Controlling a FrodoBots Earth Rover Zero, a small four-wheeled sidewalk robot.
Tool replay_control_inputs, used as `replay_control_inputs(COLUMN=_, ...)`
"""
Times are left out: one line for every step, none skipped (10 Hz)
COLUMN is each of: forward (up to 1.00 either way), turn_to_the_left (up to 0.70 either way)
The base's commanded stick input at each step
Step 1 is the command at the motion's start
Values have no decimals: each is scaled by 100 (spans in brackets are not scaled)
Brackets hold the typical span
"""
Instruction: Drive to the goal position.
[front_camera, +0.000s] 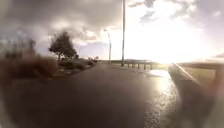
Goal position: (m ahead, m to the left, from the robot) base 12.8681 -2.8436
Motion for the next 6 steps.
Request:
replay_control_inputs(forward=70, turn_to_the_left=0)
replay_control_inputs(forward=70, turn_to_the_left=0)
replay_control_inputs(forward=70, turn_to_the_left=0)
replay_control_inputs(forward=70, turn_to_the_left=0)
replay_control_inputs(forward=70, turn_to_the_left=0)
replay_control_inputs(forward=70, turn_to_the_left=0)
